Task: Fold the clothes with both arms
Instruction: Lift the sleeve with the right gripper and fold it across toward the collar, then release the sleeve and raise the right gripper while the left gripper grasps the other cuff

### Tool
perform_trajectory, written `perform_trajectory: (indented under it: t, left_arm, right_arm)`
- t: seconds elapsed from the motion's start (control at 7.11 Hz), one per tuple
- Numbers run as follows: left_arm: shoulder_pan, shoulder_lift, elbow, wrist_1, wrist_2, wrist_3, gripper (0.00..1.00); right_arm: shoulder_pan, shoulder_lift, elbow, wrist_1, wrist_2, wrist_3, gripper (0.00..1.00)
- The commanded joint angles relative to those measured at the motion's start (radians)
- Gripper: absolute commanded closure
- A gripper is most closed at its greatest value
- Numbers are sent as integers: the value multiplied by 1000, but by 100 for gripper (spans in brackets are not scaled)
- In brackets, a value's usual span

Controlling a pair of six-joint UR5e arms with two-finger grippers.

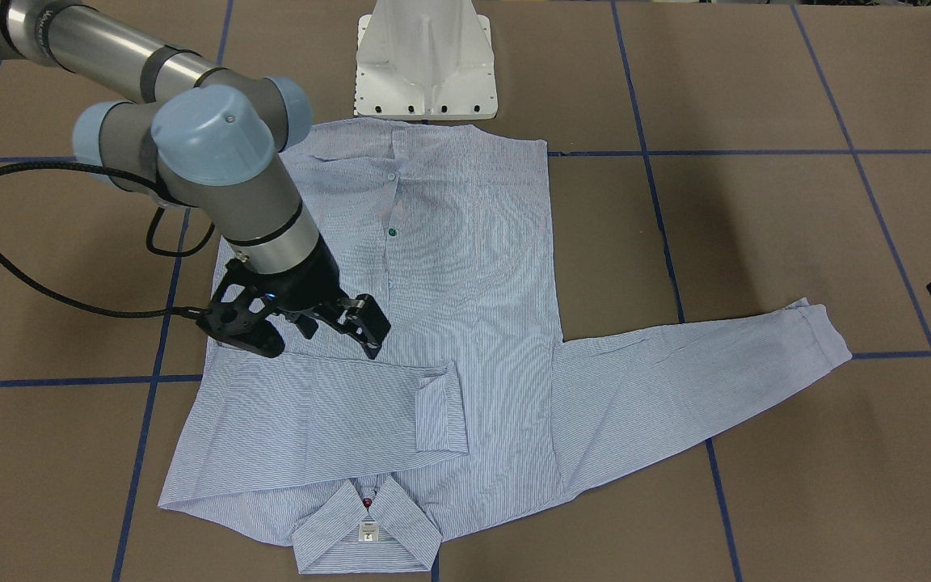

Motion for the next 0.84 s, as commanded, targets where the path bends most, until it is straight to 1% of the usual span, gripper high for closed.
perform_trajectory:
  t: [0.0, 0.14, 0.28, 0.42, 0.56, 0.7]
  left_arm:
    - [62, -114, 134, -3, -29, -138, 10]
    - [90, -139, 162, -5, -75, -171, 14]
    - [111, -141, 163, -5, -77, -171, 29]
    - [124, -142, 193, -8, -77, -170, 36]
    - [156, -142, 207, -17, -77, -170, 37]
    - [156, -142, 210, -20, -77, -170, 39]
  right_arm:
    - [23, -120, 85, 4, 34, -83, 0]
    - [35, -145, 103, 4, 36, -85, 0]
    - [43, -157, 102, 6, 33, -97, 0]
    - [48, -159, 105, 4, 36, -96, 0]
    - [58, -180, 123, 4, 38, -96, 0]
    - [59, -186, 129, 4, 38, -96, 0]
